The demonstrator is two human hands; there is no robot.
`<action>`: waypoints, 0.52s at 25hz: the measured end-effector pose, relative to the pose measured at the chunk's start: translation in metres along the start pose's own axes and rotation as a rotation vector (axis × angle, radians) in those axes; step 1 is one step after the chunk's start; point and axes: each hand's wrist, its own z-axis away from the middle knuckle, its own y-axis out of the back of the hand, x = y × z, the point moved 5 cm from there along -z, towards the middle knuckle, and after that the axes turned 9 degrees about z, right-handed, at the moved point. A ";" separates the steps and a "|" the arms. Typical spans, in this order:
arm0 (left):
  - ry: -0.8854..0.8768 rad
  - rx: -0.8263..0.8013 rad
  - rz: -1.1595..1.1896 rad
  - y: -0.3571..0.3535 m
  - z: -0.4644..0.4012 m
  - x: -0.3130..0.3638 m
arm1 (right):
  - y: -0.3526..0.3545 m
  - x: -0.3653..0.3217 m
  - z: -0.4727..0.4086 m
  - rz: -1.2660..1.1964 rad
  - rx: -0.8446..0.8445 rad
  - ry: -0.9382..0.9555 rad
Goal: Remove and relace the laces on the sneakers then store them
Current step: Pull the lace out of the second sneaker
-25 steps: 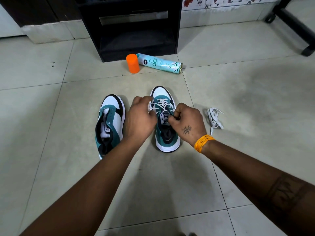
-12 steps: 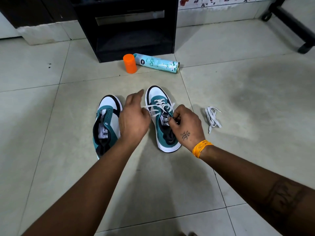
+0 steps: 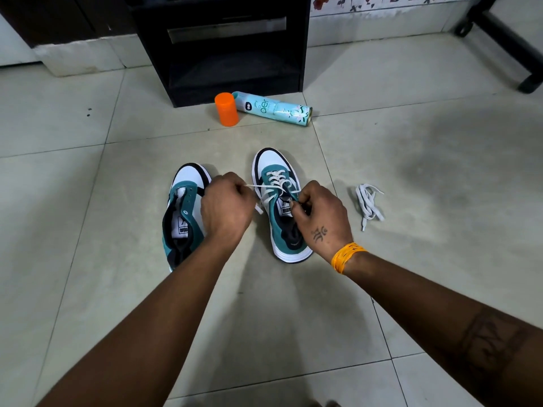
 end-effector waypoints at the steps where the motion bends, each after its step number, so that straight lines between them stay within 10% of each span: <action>1: -0.139 -0.062 -0.093 -0.001 0.004 0.011 | 0.000 0.000 0.000 0.003 0.000 0.003; 7: -0.492 -0.223 -0.188 -0.020 0.011 0.034 | -0.002 -0.002 0.001 0.004 0.001 0.007; 13: 0.625 0.032 0.668 -0.017 -0.001 -0.035 | 0.002 0.002 0.002 0.001 -0.001 -0.010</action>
